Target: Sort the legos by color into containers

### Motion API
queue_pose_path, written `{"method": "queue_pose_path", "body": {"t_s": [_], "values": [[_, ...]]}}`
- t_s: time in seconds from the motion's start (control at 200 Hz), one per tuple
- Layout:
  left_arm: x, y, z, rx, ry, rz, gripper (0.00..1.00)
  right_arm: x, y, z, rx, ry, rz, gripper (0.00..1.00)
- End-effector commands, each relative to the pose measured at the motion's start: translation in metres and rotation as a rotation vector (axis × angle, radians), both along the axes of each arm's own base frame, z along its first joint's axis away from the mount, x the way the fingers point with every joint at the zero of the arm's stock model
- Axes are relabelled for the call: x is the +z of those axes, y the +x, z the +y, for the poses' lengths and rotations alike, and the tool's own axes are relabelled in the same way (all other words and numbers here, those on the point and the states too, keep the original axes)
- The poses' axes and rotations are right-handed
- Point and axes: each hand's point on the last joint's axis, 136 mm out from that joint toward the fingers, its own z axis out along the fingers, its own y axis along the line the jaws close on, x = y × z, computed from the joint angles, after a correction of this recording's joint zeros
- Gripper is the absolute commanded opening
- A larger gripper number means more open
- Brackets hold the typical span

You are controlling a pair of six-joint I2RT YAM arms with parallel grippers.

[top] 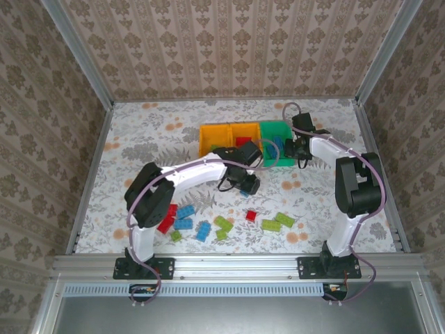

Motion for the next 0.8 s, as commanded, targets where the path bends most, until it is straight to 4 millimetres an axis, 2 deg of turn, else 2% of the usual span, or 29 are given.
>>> {"method": "queue_pose_path", "body": {"t_s": [0.0,0.07,0.15,0.33,0.585,0.68,0.795], "values": [[0.036,0.011,-0.009,0.004,-0.114,-0.058,0.4,0.002,-0.005,0.019,0.081,0.029,-0.016,0.25],[0.05,0.019,-0.011,-0.001,-0.141,-0.09,0.4,0.001,-0.011,0.03,0.119,0.037,-0.019,0.21],[0.063,0.03,-0.011,0.007,-0.163,-0.119,0.4,-0.001,-0.018,0.042,0.146,0.043,-0.014,0.21],[0.077,0.053,-0.009,0.039,-0.203,-0.138,0.41,-0.009,-0.031,0.064,0.19,0.05,0.001,0.18],[0.084,0.074,-0.008,0.082,-0.228,-0.154,0.41,-0.01,-0.045,0.088,0.165,0.096,0.015,0.2],[0.082,0.083,-0.01,0.107,-0.228,-0.149,0.42,-0.007,-0.05,0.093,0.124,0.126,0.027,0.23],[0.077,0.097,-0.013,0.155,-0.248,-0.121,0.42,0.0,-0.057,0.098,0.092,0.163,0.028,0.32]]}}
